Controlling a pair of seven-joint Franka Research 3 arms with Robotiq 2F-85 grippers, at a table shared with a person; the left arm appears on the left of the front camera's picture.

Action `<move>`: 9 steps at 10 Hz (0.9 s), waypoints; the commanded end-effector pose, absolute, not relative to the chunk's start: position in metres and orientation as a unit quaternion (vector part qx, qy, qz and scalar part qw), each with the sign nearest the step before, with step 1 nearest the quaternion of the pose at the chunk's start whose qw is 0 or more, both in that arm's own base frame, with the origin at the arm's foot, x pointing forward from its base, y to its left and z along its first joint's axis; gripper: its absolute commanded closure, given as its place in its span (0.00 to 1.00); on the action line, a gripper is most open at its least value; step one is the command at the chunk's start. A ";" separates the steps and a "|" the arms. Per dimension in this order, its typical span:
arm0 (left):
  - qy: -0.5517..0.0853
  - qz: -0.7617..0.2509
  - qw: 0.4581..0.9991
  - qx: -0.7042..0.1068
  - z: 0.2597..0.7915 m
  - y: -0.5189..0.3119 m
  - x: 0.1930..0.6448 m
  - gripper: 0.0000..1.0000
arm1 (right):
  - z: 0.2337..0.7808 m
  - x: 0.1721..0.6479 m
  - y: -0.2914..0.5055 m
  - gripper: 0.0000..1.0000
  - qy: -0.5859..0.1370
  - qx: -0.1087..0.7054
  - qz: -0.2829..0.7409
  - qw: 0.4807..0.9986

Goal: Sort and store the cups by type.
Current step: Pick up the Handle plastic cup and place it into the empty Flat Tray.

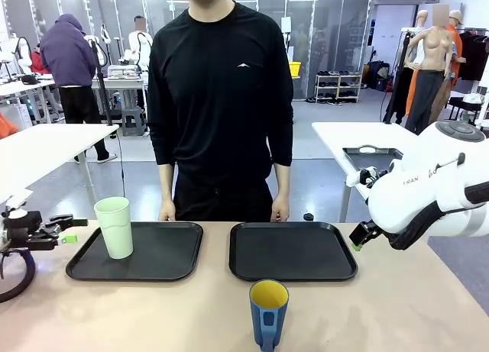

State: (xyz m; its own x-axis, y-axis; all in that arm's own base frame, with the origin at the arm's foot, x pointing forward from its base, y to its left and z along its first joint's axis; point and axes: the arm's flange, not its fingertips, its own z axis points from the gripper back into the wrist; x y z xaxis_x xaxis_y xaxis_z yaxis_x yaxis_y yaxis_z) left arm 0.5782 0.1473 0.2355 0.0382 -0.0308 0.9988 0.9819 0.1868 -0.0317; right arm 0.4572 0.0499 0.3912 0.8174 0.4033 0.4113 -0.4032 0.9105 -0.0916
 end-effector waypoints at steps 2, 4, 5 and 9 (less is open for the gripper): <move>-0.563 -0.435 0.565 -0.418 0.261 0.128 0.488 0.00 | 0.392 0.458 0.049 0.00 -0.217 0.004 0.208 0.954; -0.566 -0.448 0.525 -0.451 0.263 0.114 0.449 0.00 | 0.392 0.458 0.049 0.00 -0.217 0.004 0.208 0.954; -0.572 -0.479 0.479 -0.462 0.275 0.108 0.437 0.00 | 0.392 0.458 0.049 0.00 -0.217 0.004 0.208 0.954; -0.559 -0.536 0.550 -0.314 0.327 0.097 0.419 0.00 | 0.392 0.458 0.049 0.00 -0.217 0.004 0.208 0.954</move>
State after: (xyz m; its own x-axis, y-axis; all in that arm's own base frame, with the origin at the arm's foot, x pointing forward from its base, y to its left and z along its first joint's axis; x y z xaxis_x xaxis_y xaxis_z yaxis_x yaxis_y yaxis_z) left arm 0.4405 0.1080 0.3455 -0.1664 -0.0986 0.9811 0.9615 0.2043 0.1836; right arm 0.4572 0.0499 0.3912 0.8174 0.4034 0.4114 -0.4032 0.9105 -0.0916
